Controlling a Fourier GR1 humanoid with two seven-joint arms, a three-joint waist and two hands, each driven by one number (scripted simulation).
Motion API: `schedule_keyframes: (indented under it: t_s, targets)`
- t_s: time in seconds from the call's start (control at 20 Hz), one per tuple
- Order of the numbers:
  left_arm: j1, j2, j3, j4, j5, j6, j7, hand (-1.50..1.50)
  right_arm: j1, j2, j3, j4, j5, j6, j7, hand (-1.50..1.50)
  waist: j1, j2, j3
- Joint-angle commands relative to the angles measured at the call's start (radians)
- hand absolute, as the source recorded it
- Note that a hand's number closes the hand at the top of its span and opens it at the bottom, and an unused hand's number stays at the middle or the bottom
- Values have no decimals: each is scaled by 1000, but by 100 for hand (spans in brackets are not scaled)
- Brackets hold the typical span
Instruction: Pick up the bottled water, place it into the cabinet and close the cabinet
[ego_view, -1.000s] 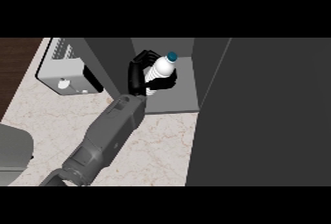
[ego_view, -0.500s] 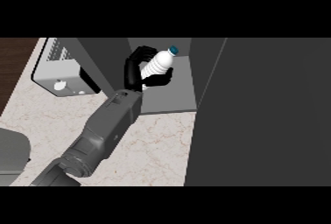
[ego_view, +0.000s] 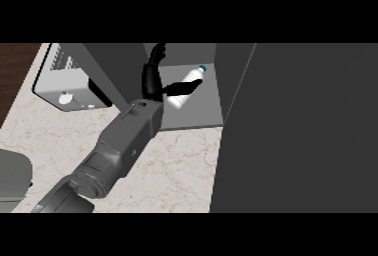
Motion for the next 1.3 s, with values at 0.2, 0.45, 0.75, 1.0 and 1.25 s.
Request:
schedule_keyframes:
  t_s: [0.2, 0.45, 0.75, 1.0, 1.25]
  targets:
    - [-51, 9, 32, 41, 0, -65, -12, -150, 41, 1, 30, -68, -4, 12, 17, -150, 2, 0, -1]
    - [-66, 16, 22, 52, -22, -88, -32, -150, 66, -8, 16, -76, -14, 25, 0, -150, -9, 2, 0]
    - [-40, -1, 47, -51, 21, -320, -81, -150, 24, -6, -36, -26, -53, 46, -13, -150, 9, -3, 0]
    - [-23, -1, 28, -107, 47, -414, -39, -150, 48, 12, -4, -35, 9, 27, -12, -150, 30, -16, 1]
    - [70, -1, -34, -261, 103, -421, 16, -150, 41, -4, -21, -94, 16, 24, 47, -150, 50, -25, 1]
